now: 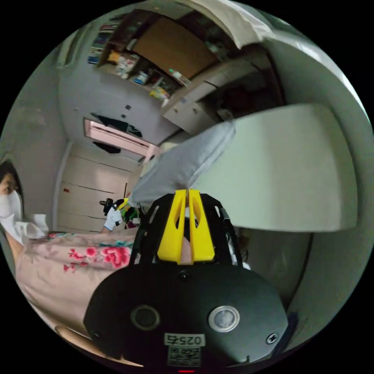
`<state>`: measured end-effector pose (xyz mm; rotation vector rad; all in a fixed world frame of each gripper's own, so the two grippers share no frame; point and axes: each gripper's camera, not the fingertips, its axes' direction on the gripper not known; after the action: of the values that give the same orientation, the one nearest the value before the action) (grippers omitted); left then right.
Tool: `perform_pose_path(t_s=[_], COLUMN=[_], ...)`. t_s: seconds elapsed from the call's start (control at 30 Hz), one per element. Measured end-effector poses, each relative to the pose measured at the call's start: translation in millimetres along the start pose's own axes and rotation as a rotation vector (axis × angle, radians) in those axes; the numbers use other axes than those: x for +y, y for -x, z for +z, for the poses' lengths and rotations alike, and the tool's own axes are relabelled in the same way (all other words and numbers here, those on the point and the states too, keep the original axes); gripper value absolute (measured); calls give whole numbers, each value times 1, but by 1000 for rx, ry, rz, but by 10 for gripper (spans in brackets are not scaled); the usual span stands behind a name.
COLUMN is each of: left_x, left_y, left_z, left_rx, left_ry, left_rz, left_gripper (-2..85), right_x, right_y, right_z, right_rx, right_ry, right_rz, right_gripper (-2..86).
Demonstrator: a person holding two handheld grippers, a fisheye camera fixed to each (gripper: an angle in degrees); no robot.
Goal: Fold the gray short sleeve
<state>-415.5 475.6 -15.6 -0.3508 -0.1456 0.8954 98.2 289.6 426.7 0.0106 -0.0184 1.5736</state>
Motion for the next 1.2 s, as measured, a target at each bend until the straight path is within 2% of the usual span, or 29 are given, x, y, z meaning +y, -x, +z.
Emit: perform_pose_path(t_s=[0.13,0.27,0.4,0.57,0.63,0.73,0.83,0.93,1.0,1.07,1.1,1.2], left_x=[29,37,43,60,70,82,88,105,121,136,136,111], left_y=[67,74,70,74,75,79,90,107,109,88,81,54], left_z=[66,121,145,173,190,205,204,195,166,107,94,54], left_rx=[-133,-345,-416,-490,-533,-545,-511,-563,-551,-469,-469,-513], left_ry=[111,245,266,305,322,278,216,235,157,-46,-81,-148], left_rz=[-138,-99,-77,-89,-74,-82,-167,-221,-241,-194,-178,-50], left_gripper=[-9,-9,-9,-9,-9,-9,-6,17,17,18,19,21], right_x=[45,77,93,105,107,103,100,110,123,139,140,124], right_y=[-38,-38,-14,18,24,41,54,51,50,71,85,190], right_z=[55,81,75,65,62,52,46,36,16,-31,-44,-88], right_rx=[122,276,296,504,513,490,491,476,435,401,415,553], right_ry=[136,226,206,265,254,213,278,349,336,223,188,95], right_rz=[207,303,381,423,416,391,415,469,541,612,595,358], right_gripper=[-6,-7,-7,-7,-6,-5,1,28,52,64,66,85])
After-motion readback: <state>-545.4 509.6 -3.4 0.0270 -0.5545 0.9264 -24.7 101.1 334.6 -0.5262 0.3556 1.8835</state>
